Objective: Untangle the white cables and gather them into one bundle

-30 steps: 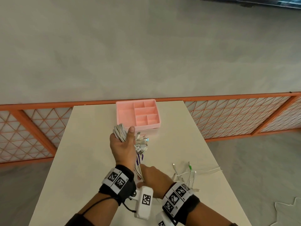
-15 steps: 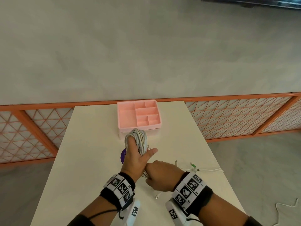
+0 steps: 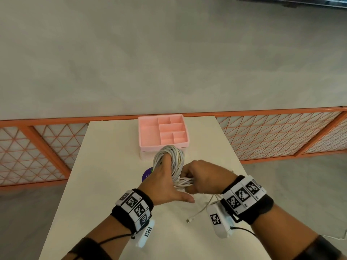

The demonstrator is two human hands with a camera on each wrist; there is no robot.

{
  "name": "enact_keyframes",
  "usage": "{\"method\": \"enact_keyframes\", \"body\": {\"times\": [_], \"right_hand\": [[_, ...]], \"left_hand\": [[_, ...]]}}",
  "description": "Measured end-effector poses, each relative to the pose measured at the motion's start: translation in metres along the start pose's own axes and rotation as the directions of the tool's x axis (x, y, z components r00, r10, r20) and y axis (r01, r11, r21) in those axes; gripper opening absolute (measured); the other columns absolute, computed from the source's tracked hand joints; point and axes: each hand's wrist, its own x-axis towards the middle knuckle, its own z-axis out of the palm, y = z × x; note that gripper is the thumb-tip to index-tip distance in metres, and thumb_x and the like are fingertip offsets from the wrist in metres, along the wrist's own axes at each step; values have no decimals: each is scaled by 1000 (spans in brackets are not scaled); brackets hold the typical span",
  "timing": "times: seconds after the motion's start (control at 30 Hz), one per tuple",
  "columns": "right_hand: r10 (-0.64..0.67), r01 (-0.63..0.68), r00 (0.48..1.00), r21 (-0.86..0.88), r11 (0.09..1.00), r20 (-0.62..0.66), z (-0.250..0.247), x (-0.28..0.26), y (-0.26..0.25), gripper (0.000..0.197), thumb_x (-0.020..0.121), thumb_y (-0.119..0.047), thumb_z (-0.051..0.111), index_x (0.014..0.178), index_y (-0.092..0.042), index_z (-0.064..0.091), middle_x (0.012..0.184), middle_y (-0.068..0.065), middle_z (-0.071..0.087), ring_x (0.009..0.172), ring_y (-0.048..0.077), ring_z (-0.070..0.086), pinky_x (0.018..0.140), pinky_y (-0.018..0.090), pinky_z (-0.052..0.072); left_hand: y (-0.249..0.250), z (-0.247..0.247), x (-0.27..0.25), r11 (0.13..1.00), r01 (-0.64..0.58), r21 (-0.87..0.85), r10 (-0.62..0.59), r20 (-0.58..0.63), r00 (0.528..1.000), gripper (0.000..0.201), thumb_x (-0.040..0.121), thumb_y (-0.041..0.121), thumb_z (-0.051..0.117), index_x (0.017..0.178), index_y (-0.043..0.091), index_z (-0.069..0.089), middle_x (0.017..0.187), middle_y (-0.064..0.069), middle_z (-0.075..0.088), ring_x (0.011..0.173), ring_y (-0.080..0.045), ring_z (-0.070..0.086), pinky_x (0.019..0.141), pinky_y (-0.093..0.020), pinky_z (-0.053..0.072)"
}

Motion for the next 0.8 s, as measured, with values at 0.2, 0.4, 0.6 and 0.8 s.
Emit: {"method": "enact_keyframes", "body": {"times": [0.2,0.4,0.6,0.8], "right_hand": [[23,-23,1000,-17,1000,8,-8,4,6,18,71,-27,74,86,-20,66,76,-2,69,68,18,63,65,37,53],[3,-14,998,-169,986,-68,1,7,14,28,83,-17,60,110,-20,53,88,3,64,79,22,57,67,35,46],[-32,-81,971,-451,889,-237,5,15,40,13,94,-30,47,102,-22,52,100,-1,66,97,27,57,84,40,38],[-142,-137,887,-542,829,-440,12,32,47,20,78,-19,64,98,-25,64,99,-5,65,104,27,57,102,56,39]], "left_hand": [[-3,10,8,964,-155,215,183,-119,976,69,68,32,86,109,12,34,96,-2,51,83,-20,55,67,-34,48],[-9,0,11,969,14,248,39,-209,977,48,79,20,68,115,13,37,90,-6,59,78,-31,58,64,-42,50],[-12,-2,7,972,174,155,-170,-43,985,33,85,29,60,108,19,38,100,-3,61,83,-25,62,72,-40,53],[0,5,6,898,381,-223,-342,192,920,23,83,23,62,98,9,50,76,-7,59,64,-21,60,60,-34,49]]}}
